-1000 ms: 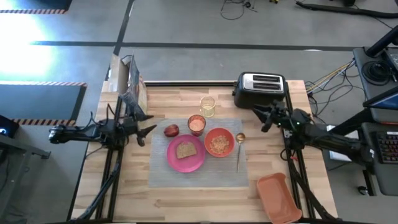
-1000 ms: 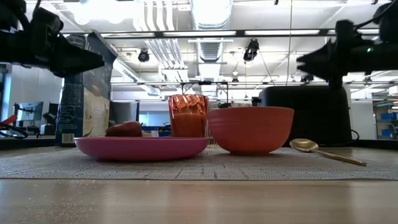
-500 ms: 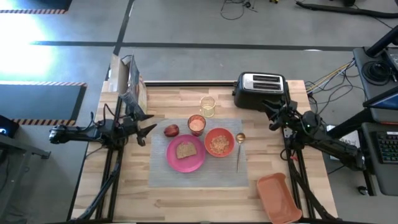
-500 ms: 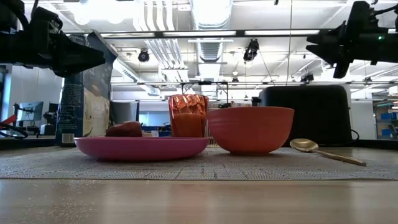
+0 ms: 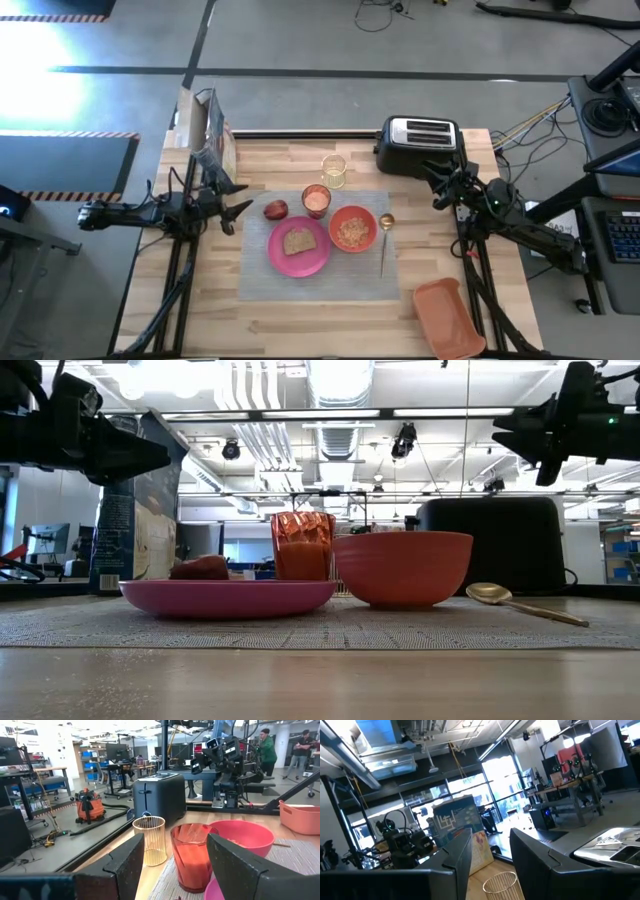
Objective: Arrange a breakfast setting
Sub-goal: Return to Home Position
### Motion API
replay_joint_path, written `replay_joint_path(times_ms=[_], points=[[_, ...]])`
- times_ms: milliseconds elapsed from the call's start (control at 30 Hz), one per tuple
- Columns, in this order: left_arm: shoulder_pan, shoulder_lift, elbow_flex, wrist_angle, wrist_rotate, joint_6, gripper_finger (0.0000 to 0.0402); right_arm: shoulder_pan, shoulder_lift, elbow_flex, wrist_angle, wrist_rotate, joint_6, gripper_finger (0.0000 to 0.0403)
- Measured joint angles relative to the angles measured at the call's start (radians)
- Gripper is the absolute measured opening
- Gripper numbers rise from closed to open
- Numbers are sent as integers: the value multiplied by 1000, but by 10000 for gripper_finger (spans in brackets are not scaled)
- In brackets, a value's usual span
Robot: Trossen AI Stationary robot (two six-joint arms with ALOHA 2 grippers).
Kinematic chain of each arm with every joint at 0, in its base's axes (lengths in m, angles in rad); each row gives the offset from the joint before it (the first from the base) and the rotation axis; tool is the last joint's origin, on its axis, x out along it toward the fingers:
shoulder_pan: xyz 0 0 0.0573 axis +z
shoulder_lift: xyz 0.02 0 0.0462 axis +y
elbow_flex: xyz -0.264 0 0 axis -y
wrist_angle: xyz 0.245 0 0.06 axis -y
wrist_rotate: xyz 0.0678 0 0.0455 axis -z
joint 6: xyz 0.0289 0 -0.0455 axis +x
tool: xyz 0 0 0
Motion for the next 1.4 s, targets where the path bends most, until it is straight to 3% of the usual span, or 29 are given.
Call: replay_joint_path(times_ms=[1400], points=[[0,3,0,1,0,0,201,0,41,0,0,0,0,127]])
